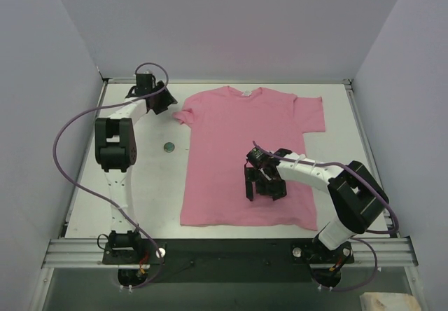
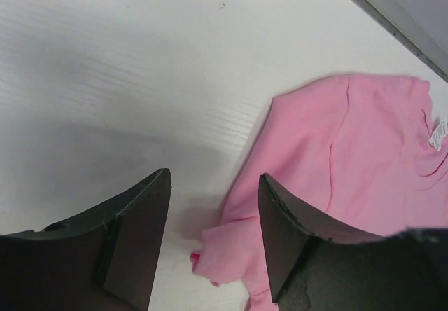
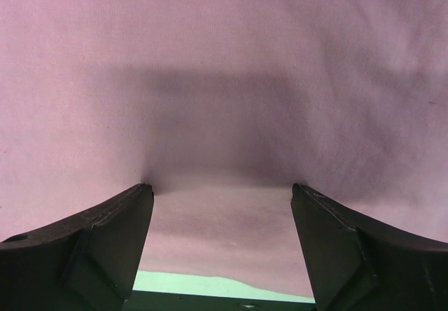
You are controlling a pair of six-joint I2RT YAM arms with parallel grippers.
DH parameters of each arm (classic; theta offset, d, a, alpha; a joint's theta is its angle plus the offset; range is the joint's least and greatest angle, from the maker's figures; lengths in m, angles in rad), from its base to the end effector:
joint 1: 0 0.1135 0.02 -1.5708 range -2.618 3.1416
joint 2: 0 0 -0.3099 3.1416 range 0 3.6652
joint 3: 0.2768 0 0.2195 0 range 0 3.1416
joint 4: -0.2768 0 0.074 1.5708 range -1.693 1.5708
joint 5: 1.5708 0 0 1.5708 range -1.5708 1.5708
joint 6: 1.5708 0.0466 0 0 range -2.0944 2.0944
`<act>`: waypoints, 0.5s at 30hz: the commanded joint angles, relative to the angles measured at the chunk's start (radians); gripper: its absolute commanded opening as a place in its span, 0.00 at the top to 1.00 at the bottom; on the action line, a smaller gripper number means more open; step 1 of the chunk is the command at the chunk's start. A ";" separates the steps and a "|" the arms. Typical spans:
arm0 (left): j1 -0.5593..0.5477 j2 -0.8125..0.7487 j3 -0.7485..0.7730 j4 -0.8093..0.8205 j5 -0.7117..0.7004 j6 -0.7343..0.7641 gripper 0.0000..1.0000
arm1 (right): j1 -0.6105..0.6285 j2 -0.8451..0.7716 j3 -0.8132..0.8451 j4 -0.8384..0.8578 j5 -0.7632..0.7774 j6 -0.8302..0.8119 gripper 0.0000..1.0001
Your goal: Pin the brooch onto the clothing
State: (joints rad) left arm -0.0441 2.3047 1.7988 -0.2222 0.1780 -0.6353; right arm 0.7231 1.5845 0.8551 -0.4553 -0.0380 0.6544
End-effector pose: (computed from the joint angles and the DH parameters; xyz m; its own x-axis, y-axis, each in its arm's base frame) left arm 0.5299 -0.0316 0.2140 -0.6392 -0.5564 -0.5309 -0.2533 0.8041 -0.5378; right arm 0.1991 0.1780 0.2157 -0.9601 -0.0361 -0.2774 -0.1104 0.9601 0.2571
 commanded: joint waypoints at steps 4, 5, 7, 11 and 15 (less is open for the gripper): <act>0.001 0.059 0.060 -0.026 0.132 0.019 0.46 | -0.001 0.034 -0.005 -0.016 -0.008 0.014 0.19; 0.000 0.059 0.050 -0.025 0.143 0.017 0.47 | 0.001 0.038 -0.004 -0.014 -0.008 0.014 0.19; -0.005 0.052 0.011 -0.028 0.167 0.014 0.49 | -0.001 0.042 -0.001 -0.014 -0.008 0.014 0.19; -0.010 -0.002 -0.081 0.000 0.176 0.002 0.49 | -0.001 0.042 0.004 -0.014 -0.010 0.014 0.19; -0.010 -0.017 -0.102 -0.011 0.181 0.005 0.52 | -0.001 0.046 0.009 -0.014 -0.007 0.010 0.19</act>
State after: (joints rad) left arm -0.0494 2.3222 1.7355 -0.2016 0.3393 -0.6369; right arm 0.7216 1.5986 0.8646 -0.4606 -0.0387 0.6544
